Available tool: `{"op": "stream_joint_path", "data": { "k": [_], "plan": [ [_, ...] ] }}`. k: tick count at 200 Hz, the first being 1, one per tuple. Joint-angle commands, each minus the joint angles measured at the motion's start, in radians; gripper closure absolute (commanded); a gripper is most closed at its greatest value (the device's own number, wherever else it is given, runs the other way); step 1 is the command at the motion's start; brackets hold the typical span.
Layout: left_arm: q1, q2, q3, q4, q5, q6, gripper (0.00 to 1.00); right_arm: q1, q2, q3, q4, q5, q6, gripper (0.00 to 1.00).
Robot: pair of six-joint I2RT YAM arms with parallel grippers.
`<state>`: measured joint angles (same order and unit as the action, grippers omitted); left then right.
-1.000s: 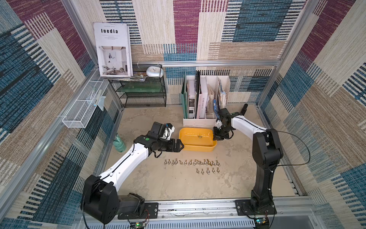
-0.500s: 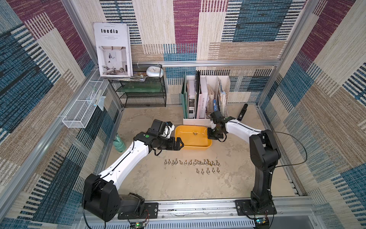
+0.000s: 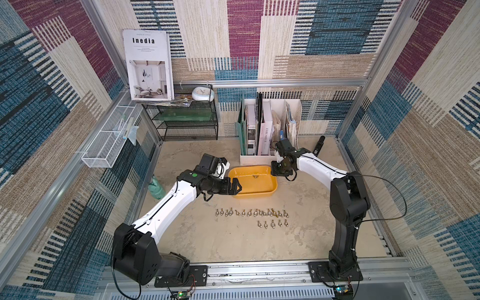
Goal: Take out the wing nut from the storage box
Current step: Adjust the storage box at the center of the board, then pick up the wing nut from the storage box.
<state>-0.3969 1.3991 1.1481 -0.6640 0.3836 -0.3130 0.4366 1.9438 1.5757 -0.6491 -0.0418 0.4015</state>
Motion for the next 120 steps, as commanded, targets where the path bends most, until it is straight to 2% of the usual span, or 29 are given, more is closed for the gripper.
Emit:
{"op": "stream_joint_path", "data": {
  "k": [1, 43, 120],
  "plan": [
    [0.002, 0.006, 0.007, 0.005, -0.016, -0.013, 0.01, 0.011, -0.029, 0.04, -0.024, 0.007, -0.021, 0.61],
    [0.018, 0.026, 0.029, 0.001, -0.039, -0.032, 0.01, 0.077, 0.016, 0.079, 0.034, -0.055, -0.143, 0.6],
    [0.076, 0.012, 0.032, -0.034, -0.045, -0.097, 0.01, 0.097, 0.154, 0.097, 0.159, -0.164, -0.375, 0.61]
  ]
}}
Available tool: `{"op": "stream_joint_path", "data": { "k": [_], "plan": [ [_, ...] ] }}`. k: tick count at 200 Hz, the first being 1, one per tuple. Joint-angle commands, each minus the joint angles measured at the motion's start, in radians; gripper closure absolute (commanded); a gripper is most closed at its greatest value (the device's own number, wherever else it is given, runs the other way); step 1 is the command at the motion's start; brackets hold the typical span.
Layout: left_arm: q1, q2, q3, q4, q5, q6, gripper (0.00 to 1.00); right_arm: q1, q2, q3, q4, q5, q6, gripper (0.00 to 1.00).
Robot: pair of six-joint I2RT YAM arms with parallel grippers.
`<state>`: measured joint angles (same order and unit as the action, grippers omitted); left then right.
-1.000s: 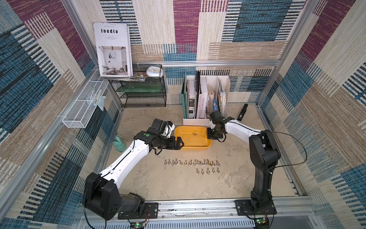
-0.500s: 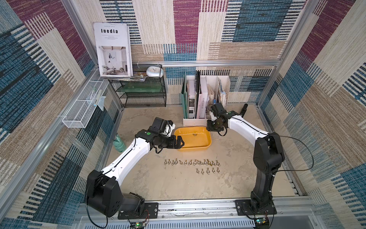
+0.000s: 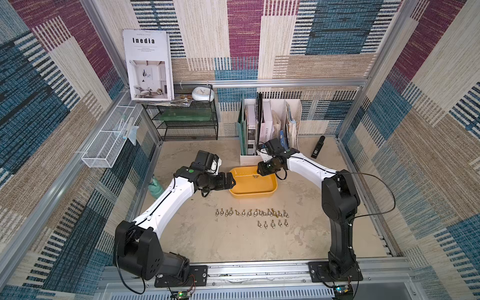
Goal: Take out the wing nut from the storage box
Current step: Pick up the wing nut from the storage box.
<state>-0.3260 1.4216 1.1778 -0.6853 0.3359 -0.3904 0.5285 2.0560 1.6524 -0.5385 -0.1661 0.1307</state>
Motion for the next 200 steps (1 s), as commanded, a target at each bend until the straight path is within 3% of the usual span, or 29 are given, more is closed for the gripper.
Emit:
{"op": "stream_joint_path", "data": {
  "k": [1, 97, 200],
  "plan": [
    [0.005, -0.011, 0.002, -0.013, 0.003, -0.019, 0.01, 0.005, 0.044, 0.022, 0.049, -0.039, -0.106, 0.61],
    [0.01, -0.008, 0.013, -0.041, 0.011, -0.009, 0.01, 0.009, 0.172, 0.078, 0.086, -0.022, -0.141, 0.56],
    [0.015, -0.009, -0.002, -0.033, 0.023, -0.008, 0.01, 0.051, 0.177, 0.047, 0.086, 0.017, -0.145, 0.7]
  ]
}}
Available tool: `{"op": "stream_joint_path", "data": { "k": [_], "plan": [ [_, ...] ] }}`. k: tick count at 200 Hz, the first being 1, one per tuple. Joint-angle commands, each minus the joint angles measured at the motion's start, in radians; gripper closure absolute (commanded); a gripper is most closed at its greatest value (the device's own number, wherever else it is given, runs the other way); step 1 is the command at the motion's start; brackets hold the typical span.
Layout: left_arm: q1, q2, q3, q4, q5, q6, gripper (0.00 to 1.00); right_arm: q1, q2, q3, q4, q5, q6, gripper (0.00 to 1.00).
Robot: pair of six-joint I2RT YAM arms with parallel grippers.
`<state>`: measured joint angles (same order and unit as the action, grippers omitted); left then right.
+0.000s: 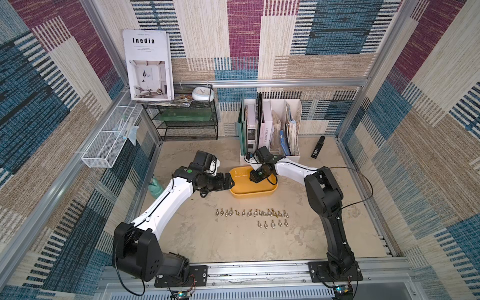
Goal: Take out the wing nut from the storage box
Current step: Pick up the wing nut from the storage box.
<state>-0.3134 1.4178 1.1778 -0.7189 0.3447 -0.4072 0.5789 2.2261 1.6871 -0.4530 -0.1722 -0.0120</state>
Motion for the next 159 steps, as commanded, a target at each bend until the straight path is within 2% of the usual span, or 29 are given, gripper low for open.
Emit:
{"op": "stream_joint_path", "data": {
  "k": [1, 49, 107, 126, 159],
  "plan": [
    [0.002, -0.005, -0.003, 0.001, 0.014, 0.009, 0.01, 0.0, 0.007, 0.014, 0.001, 0.023, -0.002, 0.7],
    [0.005, -0.02, -0.018, 0.003, 0.014, 0.005, 0.01, 0.006, 0.003, 0.018, 0.0, 0.041, 0.001, 0.85],
    [0.007, -0.033, -0.031, 0.009, 0.018, -0.002, 0.01, 0.019, -0.034, -0.016, 0.013, 0.071, -0.009, 0.9],
    [0.007, -0.041, -0.037, 0.01, 0.017, -0.004, 0.01, 0.034, -0.034, -0.012, 0.009, 0.122, -0.011, 0.92],
    [0.007, -0.056, -0.047, 0.009, 0.013, -0.007, 0.01, 0.072, -0.03, -0.002, -0.013, 0.288, -0.008, 0.95]
  ]
}}
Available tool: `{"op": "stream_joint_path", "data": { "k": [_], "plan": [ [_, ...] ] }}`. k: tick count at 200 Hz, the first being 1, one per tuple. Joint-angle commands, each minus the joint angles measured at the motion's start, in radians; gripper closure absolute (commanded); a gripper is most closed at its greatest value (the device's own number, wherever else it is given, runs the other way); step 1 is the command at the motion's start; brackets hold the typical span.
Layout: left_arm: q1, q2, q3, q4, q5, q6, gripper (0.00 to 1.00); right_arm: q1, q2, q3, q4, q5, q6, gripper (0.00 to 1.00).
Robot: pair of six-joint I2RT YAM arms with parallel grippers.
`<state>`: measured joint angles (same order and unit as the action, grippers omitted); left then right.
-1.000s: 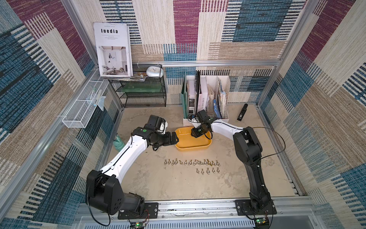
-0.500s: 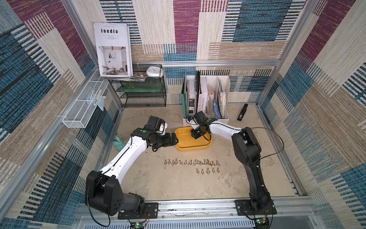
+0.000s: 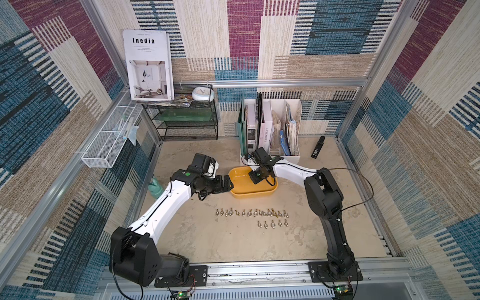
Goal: Take out the wing nut from the storage box
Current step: Pick up the wing nut from the storage box, then place the wing nut at the center of the board.
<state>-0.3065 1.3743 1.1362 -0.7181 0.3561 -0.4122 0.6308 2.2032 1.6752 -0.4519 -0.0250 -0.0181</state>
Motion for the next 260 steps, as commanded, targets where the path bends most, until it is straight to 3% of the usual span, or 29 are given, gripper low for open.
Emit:
{"op": "stream_joint_path", "data": {
  "k": [1, 36, 82, 124, 201, 260],
  "plan": [
    [0.001, -0.013, -0.006, 0.009, 0.002, -0.001, 0.01, 0.022, -0.008, 0.008, -0.015, 0.144, -0.002, 0.95],
    [0.001, -0.018, -0.012, 0.013, 0.002, -0.01, 0.01, 0.039, -0.048, -0.019, -0.002, 0.217, 0.01, 0.95],
    [0.008, -0.025, -0.018, 0.028, 0.011, -0.029, 0.01, 0.048, -0.128, -0.084, 0.049, 0.212, 0.003, 0.95],
    [0.049, -0.047, -0.007, -0.01, -0.028, -0.043, 0.01, 0.11, -0.269, -0.179, 0.082, 0.25, -0.011, 0.95],
    [0.14, -0.082, 0.009, -0.048, -0.026, -0.043, 0.01, 0.358, -0.518, -0.433, 0.033, 0.402, 0.033, 0.96],
    [0.152, -0.162, -0.043, -0.054, 0.005, -0.046, 0.01, 0.552, -0.533, -0.57, 0.049, 0.465, 0.151, 0.96]
  ]
}}
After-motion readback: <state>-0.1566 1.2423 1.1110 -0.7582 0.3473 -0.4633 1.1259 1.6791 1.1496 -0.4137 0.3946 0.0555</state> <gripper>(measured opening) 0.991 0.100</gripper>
